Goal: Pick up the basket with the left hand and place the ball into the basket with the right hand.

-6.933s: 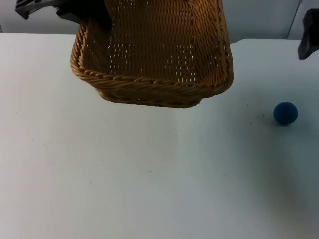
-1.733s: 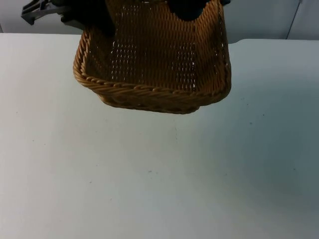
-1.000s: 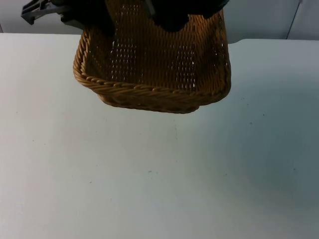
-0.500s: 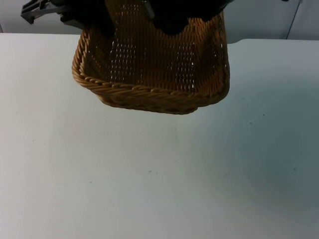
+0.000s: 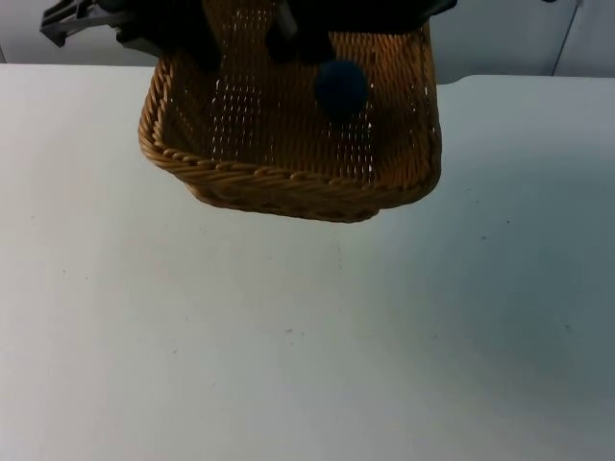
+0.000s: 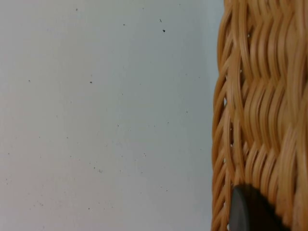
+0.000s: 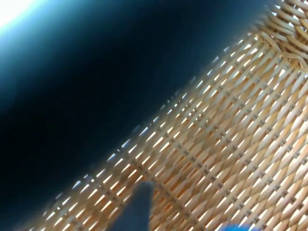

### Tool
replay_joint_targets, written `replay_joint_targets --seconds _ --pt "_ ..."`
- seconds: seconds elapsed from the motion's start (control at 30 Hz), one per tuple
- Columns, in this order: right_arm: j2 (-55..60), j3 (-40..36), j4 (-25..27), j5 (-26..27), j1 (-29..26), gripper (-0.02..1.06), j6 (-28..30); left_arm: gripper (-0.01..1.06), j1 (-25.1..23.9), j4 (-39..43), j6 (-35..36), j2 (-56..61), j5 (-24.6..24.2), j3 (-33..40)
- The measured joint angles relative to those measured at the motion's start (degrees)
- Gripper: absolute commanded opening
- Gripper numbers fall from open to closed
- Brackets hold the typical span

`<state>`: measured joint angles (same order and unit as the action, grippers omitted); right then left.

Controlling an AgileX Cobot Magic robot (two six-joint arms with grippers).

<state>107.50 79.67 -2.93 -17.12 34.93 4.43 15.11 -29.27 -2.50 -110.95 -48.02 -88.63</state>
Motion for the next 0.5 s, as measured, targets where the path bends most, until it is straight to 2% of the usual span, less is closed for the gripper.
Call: replay_joint_targets --seconds 0.13,0.3,0.5 --pt "0.0 0.0 0.0 0.05 0.0 1.05 0.0 0.0 0.0 0.0 -0.09 0.0 0.0 0.0" --pt "0.0 0.0 3.56 0.05 0.0 1.05 0.0 0.0 0.0 0.0 -0.09 0.0 0.0 0.0" --pt "0.0 0.0 4.53 -0.37 0.0 1.05 -0.11 0.0 0.0 0.0 -0.09 0.0 0.0 0.0"
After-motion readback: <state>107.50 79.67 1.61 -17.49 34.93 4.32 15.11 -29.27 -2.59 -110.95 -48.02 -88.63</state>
